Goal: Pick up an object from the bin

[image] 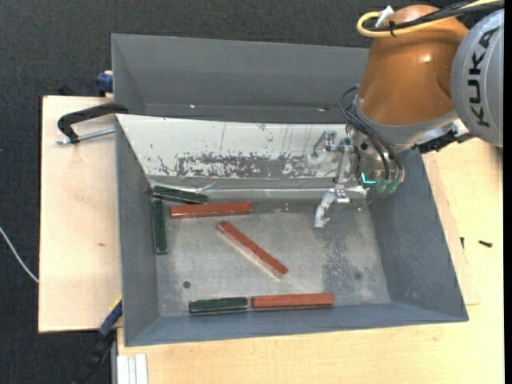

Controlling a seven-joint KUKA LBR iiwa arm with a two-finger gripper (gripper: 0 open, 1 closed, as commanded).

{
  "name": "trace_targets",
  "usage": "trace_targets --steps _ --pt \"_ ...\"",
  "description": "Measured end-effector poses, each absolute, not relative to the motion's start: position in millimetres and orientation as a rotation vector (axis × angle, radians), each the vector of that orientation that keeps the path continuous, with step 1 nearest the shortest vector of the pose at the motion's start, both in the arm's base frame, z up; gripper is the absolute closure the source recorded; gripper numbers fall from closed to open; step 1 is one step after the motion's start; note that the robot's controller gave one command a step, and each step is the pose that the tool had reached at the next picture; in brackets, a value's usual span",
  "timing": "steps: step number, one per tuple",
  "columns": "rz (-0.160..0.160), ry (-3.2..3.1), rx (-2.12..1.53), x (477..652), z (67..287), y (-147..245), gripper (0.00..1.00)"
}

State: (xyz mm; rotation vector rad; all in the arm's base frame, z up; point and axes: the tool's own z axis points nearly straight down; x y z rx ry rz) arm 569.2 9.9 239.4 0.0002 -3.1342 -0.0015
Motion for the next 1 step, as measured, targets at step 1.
trace_targets --steps 1 --pt "-0.002 -3.143 0.0 570.6 244.2 9.9 0.0"
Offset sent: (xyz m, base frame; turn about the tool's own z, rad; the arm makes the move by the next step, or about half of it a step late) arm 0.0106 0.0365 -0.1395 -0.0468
